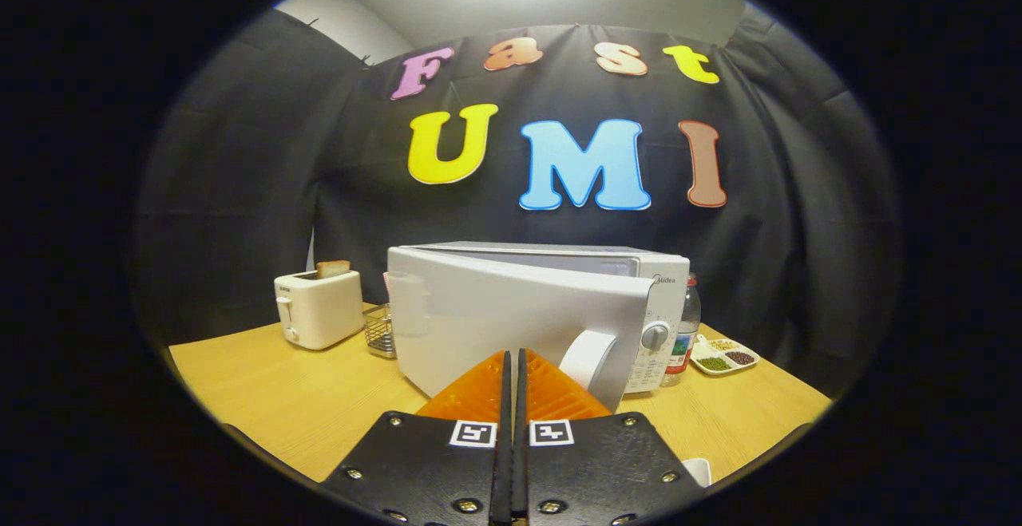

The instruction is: Open the microwave, put the food inside, and close the microwave door.

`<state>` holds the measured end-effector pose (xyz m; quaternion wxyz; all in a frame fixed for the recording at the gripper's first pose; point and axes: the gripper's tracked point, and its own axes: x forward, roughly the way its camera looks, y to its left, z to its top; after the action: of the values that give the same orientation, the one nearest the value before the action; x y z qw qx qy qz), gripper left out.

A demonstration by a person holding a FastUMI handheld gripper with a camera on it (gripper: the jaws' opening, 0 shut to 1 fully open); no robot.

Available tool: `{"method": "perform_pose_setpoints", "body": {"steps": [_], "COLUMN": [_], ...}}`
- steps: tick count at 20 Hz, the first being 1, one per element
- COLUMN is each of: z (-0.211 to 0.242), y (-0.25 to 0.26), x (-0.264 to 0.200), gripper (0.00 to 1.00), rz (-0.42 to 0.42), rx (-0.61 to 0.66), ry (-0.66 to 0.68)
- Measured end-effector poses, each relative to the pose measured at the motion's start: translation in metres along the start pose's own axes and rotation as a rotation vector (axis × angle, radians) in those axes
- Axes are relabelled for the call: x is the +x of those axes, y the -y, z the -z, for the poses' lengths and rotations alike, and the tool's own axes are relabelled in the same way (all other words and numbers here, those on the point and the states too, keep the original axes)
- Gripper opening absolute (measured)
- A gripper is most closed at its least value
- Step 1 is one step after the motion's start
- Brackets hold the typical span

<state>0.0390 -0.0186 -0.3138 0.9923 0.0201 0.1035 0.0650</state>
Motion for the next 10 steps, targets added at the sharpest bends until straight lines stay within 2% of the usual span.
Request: {"method": "perform_pose_setpoints", "body": {"steps": [4, 10], "z": [-0.010, -0.009], "y": [0.025, 0.032], "x": [0.046, 0.100], "gripper": [0.01, 0.01], "rz": [0.094, 0.150], "rx": [0.006, 0.000], "ry": [0.018, -0.006]}}
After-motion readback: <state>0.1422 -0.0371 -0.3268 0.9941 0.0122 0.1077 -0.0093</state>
